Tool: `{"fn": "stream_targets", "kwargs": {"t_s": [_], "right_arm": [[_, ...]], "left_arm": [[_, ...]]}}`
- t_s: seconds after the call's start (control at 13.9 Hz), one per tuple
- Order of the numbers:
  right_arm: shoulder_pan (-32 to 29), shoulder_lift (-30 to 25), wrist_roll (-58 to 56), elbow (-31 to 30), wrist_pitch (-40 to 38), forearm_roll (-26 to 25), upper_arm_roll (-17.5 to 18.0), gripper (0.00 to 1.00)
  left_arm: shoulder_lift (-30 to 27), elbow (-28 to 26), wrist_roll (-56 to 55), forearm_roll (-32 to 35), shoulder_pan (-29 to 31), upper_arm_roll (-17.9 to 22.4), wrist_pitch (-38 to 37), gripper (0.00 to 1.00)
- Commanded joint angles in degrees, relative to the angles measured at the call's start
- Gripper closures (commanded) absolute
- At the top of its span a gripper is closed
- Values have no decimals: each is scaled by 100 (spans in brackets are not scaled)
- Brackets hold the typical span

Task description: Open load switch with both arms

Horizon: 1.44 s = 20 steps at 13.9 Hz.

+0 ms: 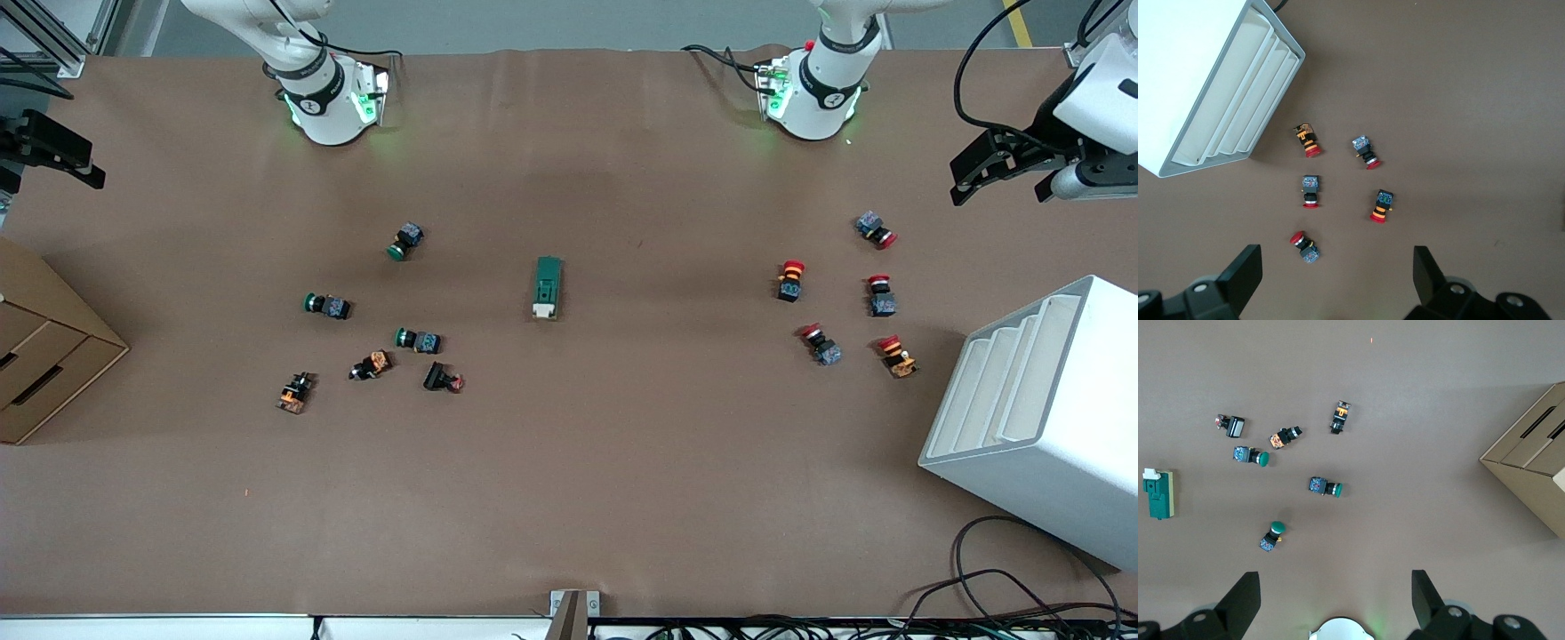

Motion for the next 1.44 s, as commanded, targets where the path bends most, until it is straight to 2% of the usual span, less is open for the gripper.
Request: {"fn": "stream_targets", "kwargs": {"t_s": [0.0,0.22,0.72,0.86,1.15,1.36], "right_arm": [[-54,3,19,44,-14,2,40,0],[-54,12,10,44,-22,2,40,0],[-54,12,19,44,-14,2,40,0],[-54,3,19,44,-14,10,40,0],[-45,3,27,44,-22,10,40,0],[-54,12,19,44,-14,2,40,0]], "left_arm": [[42,101,122,29,6,-11,-55,0],[51,118,473,46,23,-11,-82,0],[357,277,325,-6,-143,-98,-56,0],[525,259,28,-94,-354,-335,215,0],[1200,224,-1631,-112,-548,-1353,944,0],[1762,136,-3011,-33,-898,-1925,1822,0]]}}
